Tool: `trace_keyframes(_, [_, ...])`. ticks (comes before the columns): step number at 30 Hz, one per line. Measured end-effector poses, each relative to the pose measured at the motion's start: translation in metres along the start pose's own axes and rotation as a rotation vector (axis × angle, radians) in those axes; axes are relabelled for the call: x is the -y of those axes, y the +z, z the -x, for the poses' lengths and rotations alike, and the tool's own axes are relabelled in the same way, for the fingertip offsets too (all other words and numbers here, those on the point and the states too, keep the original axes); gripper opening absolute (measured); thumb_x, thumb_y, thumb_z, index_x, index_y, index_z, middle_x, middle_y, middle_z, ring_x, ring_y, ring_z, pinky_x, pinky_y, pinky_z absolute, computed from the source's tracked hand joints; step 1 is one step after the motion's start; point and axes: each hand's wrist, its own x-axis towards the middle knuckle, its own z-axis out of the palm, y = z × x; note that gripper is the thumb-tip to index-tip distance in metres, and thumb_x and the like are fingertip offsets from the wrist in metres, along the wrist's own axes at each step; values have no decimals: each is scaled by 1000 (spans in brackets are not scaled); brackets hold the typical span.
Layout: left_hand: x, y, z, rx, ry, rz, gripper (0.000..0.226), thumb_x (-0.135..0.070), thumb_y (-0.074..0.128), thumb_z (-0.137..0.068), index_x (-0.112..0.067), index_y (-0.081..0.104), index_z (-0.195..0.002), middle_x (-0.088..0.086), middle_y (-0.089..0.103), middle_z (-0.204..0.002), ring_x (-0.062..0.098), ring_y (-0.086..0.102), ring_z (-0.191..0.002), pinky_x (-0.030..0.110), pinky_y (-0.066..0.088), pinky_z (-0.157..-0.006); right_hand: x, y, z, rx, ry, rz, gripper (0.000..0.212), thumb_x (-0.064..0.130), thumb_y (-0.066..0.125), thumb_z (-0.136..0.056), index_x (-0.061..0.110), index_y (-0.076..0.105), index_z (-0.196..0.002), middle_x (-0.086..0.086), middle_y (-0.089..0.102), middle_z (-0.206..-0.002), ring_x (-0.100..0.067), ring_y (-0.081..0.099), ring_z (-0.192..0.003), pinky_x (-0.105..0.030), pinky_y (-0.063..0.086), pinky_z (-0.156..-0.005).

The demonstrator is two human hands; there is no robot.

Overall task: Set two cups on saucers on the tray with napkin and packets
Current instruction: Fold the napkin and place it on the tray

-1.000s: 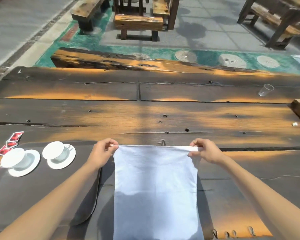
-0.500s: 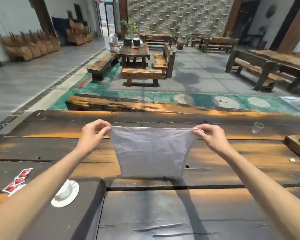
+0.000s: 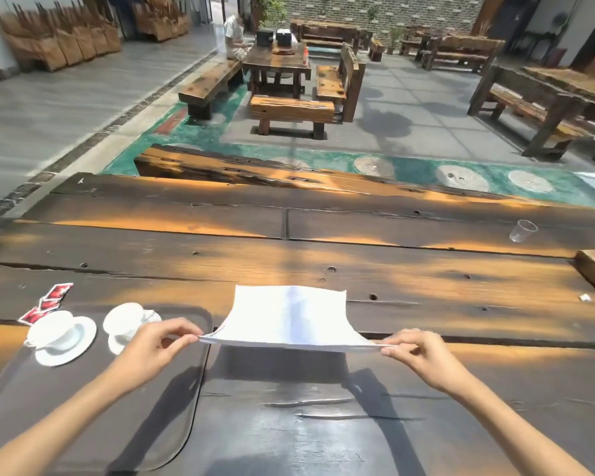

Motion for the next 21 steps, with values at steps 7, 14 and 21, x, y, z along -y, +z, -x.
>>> trace_keyframes(7, [33,18,38,100,-119,63,17,-14,72,-90,-30,76,-94,-5,78,-94,8,73,-87,21,55,-80,-27,32,30,123,89,-126,7,31,77,-88,29,82,-93,14,80,-93,-2,73,-90,-21,56,-78])
trace_keyframes(14, [38,29,6,17,-191,33,9,-11,74,-89,-19,76,-89,-5,78,-86,13,73,-83,29,56,-80,-30,43,-3,41,209,-248,7,25,73,-93,21,78,-95,3,78,-87,-6,64,-75,-30,50,-62])
trace_keyframes(21, [48,44,-34,-30,-255,-73,13,-10,71,-90,-23,74,-86,-10,76,-83,2,68,-77,12,49,-72,-37,61,-52,28,299,-265,12,9,62,-100,12,71,-106,-3,68,-80,-9,57,-67,-16,46,-54])
